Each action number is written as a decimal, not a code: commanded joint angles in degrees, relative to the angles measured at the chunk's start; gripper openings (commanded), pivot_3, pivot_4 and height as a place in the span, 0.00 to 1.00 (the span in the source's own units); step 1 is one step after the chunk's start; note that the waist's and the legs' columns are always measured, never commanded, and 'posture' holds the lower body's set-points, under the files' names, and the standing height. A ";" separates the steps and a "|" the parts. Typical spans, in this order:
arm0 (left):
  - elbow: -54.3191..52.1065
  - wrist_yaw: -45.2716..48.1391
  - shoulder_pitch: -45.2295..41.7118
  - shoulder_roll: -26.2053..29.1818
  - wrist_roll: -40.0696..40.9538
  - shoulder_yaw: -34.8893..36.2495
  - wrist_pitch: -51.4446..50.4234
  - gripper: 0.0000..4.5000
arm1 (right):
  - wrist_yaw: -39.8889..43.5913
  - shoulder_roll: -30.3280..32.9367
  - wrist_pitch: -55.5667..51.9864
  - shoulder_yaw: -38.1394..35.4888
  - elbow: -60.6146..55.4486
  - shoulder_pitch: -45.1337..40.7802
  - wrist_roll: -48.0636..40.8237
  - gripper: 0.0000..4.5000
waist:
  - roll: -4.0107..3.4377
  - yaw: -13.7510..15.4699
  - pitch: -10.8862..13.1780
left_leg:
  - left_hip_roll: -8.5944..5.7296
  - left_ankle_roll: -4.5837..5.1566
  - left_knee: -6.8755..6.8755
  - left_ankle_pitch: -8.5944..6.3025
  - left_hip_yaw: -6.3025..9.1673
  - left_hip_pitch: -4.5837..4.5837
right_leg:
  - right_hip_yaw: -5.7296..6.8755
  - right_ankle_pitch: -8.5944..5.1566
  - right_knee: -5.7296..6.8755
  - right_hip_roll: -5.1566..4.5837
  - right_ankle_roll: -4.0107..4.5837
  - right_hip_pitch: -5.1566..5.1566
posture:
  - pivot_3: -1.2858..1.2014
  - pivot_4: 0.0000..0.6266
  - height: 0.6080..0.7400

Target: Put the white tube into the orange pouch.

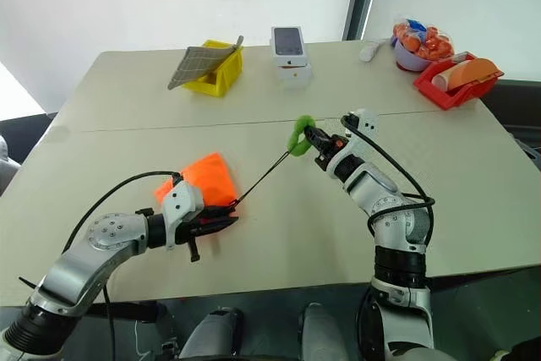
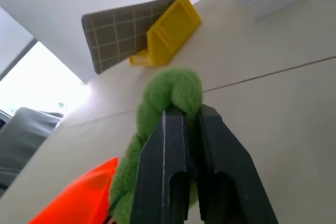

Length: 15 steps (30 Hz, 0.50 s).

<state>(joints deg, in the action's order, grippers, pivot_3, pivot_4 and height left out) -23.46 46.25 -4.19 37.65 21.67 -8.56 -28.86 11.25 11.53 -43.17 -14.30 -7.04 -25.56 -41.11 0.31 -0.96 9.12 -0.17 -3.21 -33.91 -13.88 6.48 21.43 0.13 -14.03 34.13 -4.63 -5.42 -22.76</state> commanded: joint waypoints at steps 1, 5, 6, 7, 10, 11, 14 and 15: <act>-2.70 0.73 0.12 -0.97 5.57 3.86 -2.49 0.61 | 2.28 4.05 2.54 3.17 -3.86 1.53 4.84 0.35 | 0.03 0.17 -0.02 | 0.00 0.00 -0.01 0.00 0.00 0.00 | 0.01 -0.04 -0.01 -0.01 -0.06 0.01 | 0.52 0.24 1.00; -3.71 -0.49 -1.00 -1.85 9.78 8.13 -4.87 1.00 | 4.56 6.75 3.30 6.42 -4.68 3.30 8.11 0.83 | 0.02 -0.09 -0.01 | 0.00 0.00 -0.01 0.00 0.00 -0.04 | 0.00 -0.04 0.01 0.01 -0.06 0.01 | 0.52 0.24 1.00; -4.04 -0.65 -1.23 -1.71 11.44 9.69 -5.96 1.00 | 5.75 7.65 3.88 7.38 -5.13 4.09 9.01 0.93 | 0.02 -0.08 -0.01 | 0.00 0.00 -0.01 0.00 0.00 -0.04 | 0.00 -0.04 0.01 0.01 -0.05 0.01 | 0.52 0.24 1.00; -4.27 -0.75 -1.39 -1.55 13.07 11.16 -7.00 1.00 | 6.58 8.23 4.55 7.97 -5.39 4.73 9.72 0.93 | 0.02 -0.08 -0.01 | 0.00 0.00 -0.01 0.00 0.01 -0.05 | 0.00 -0.04 0.02 0.01 -0.06 0.01 | 0.52 0.24 1.00; -4.40 -1.49 -2.06 -1.74 19.49 17.30 -9.75 1.00 | 10.67 10.63 7.67 9.90 -6.08 7.15 12.05 0.93 | 0.03 -0.04 -0.01 | 0.00 0.00 -0.01 0.00 0.01 -0.04 | 0.00 -0.04 0.01 0.01 -0.07 0.02 | 0.52 0.24 1.00; -3.92 -1.99 -2.43 -1.86 21.09 19.22 -10.31 1.00 | 12.06 11.22 8.70 10.33 -6.20 7.88 12.51 0.93 | 0.04 -0.03 -0.01 | 0.00 0.00 -0.01 0.00 0.00 -0.04 | 0.00 -0.05 -0.01 0.00 -0.07 0.03 | 0.52 0.24 1.00; -0.89 -4.30 -3.79 -2.28 22.62 23.67 -10.30 1.00 | 14.35 11.80 10.58 10.25 -5.87 9.25 12.92 0.93 | 0.06 0.05 -0.01 | 0.00 0.00 -0.02 0.00 0.00 -0.04 | 0.01 -0.05 -0.02 0.00 -0.08 0.04 | 0.52 0.24 1.00; 1.18 -5.49 -4.30 -2.34 21.28 25.13 -8.90 1.00 | 15.33 12.58 11.80 10.74 -5.66 9.86 14.07 0.93 | 0.06 0.08 -0.01 | 0.00 0.00 -0.03 0.00 0.00 -0.05 | 0.01 -0.05 -0.02 0.00 -0.08 0.05 | 0.52 0.24 1.00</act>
<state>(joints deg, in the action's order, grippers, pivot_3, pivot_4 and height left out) -23.98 42.30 -7.80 35.42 42.92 13.29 -39.17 25.09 23.07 -33.74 -3.29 -10.40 -15.75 -27.88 0.37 -0.88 9.11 -0.17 -3.21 -33.95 -13.88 6.49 21.37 0.13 -14.07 34.12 -4.63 -5.50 -22.70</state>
